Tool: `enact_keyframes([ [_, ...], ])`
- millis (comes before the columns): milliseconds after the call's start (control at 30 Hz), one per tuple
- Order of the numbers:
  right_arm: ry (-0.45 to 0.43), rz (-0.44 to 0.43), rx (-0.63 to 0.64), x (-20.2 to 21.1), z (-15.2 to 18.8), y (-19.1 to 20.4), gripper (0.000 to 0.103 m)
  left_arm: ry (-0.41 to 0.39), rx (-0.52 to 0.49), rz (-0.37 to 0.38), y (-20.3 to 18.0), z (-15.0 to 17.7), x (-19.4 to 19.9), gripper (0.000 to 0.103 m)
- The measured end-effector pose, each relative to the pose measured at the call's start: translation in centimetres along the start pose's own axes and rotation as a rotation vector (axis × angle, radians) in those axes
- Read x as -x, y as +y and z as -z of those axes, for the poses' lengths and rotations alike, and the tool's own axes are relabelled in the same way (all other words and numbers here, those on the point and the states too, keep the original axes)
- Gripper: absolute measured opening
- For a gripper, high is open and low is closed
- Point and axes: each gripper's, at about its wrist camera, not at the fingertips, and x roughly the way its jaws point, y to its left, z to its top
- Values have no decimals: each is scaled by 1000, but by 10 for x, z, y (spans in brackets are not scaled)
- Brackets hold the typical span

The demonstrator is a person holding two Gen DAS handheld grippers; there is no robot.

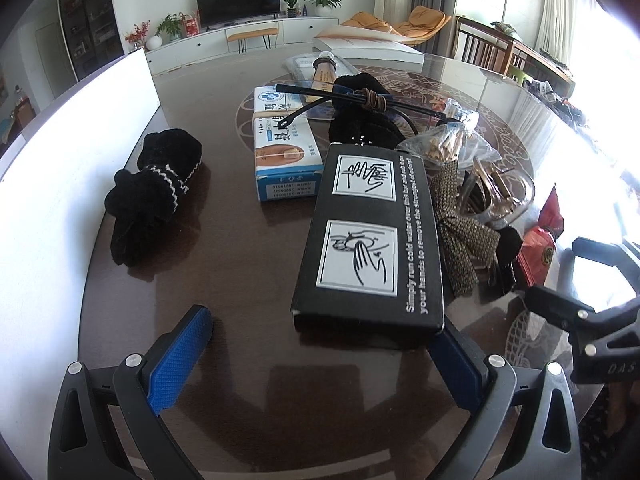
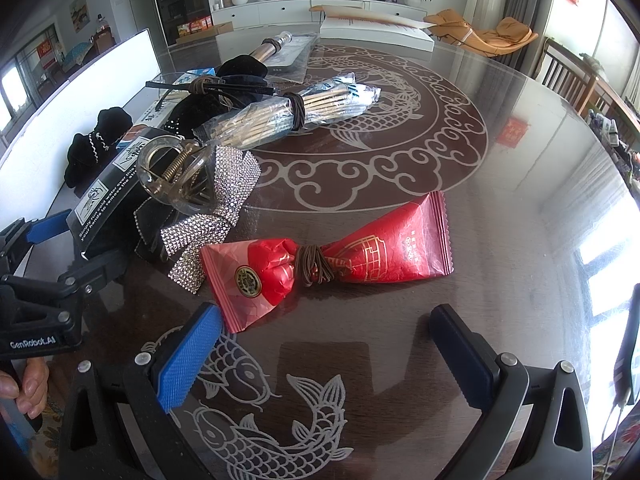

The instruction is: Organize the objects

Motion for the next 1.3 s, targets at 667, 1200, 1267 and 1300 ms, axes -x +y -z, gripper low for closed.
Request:
enact_keyframes([
  [667,121,-337,-190,21,-8,-46,102,51,-15,40,-5,3,18,58],
  [1200,3,-204,-310,-13,-52,-30,31,17,2,47,1,32,35,58],
  [1267,4,-152,-193,-13,-53,-17,31,13,5,50,1,31,35,58],
  [1300,3,-119,-139,-11,-52,-12,28,11,10,54,2,31,35,58],
])
